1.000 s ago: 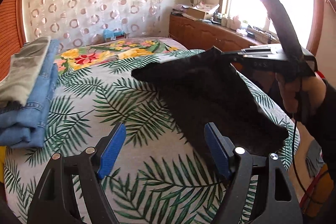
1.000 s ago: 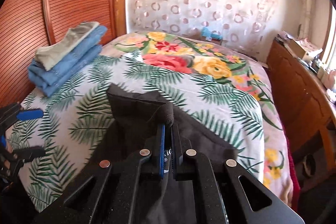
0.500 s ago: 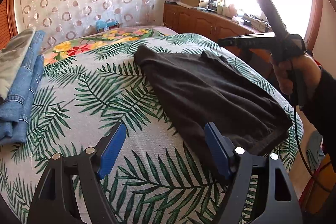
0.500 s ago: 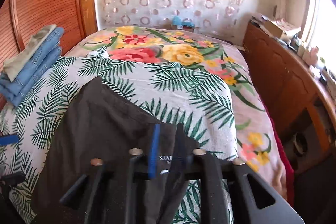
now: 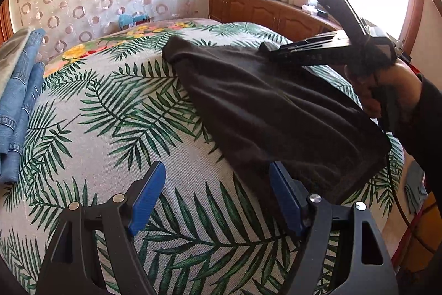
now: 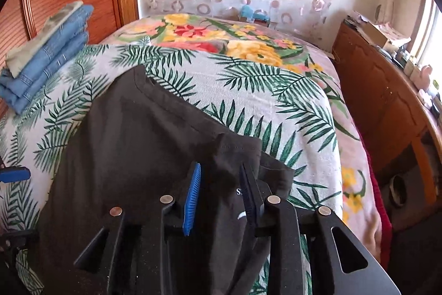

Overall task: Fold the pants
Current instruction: 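Move the left gripper to the shorts' hem and close on it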

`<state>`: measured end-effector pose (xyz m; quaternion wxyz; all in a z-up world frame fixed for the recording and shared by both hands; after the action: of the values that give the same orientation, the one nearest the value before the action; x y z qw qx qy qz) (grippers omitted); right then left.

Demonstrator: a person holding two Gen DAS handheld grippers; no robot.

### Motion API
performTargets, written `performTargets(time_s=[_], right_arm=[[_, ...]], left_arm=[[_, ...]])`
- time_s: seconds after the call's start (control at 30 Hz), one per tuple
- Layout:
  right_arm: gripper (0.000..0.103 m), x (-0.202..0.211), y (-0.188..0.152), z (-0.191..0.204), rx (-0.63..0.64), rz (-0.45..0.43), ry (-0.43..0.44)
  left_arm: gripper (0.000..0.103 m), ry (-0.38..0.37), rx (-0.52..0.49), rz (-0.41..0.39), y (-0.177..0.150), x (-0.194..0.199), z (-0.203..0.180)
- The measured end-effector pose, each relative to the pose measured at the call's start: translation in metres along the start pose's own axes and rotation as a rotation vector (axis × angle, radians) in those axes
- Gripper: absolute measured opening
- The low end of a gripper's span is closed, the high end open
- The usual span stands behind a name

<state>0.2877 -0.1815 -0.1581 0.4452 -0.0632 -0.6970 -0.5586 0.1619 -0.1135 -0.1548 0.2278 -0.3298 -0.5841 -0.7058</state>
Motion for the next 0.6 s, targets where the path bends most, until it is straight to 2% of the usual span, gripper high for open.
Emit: performTargets(time_s=[0.1, 0.17, 0.23, 0.4, 0.6], right_arm=[[0.03, -0.008, 0.002, -0.005, 0.017, 0.02, -0.032], [0.015, -0.008, 0.003, -0.009, 0.01, 0.026, -0.027], [0.005, -0.003, 0.005, -0.012, 0.008, 0.014, -0.035], [0.002, 0.019, 0.006, -0.038, -0.05, -0.058, -0.125], [0.002, 0.017, -0.005, -0.056, -0.092, -0.044, -0.125]], left_arm=[[0.078, 0.0, -0.002, 0.011, -0.001, -0.002, -0.001], [0.078, 0.0, -0.001, 0.012, -0.002, -0.002, -0.001], [0.078, 0.003, -0.002, 0.011, -0.003, -0.002, -0.001], [0.078, 0.007, -0.004, 0.011, -0.002, -0.004, 0.0], [0.078, 0.008, -0.002, 0.01, -0.002, -0.003, -0.001]])
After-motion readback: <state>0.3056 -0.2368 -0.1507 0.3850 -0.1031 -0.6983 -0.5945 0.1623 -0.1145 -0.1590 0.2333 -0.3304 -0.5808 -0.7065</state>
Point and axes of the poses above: each gripper's, at about its wrist camera, not at the fingertips, and x roughly against the way its jaws point, z to its left, y to its top, the point moved 7 cm from there along -x, roughly the way its jaws point, and after that the axes turned 13 degrees about y, right-handed, at the moved point
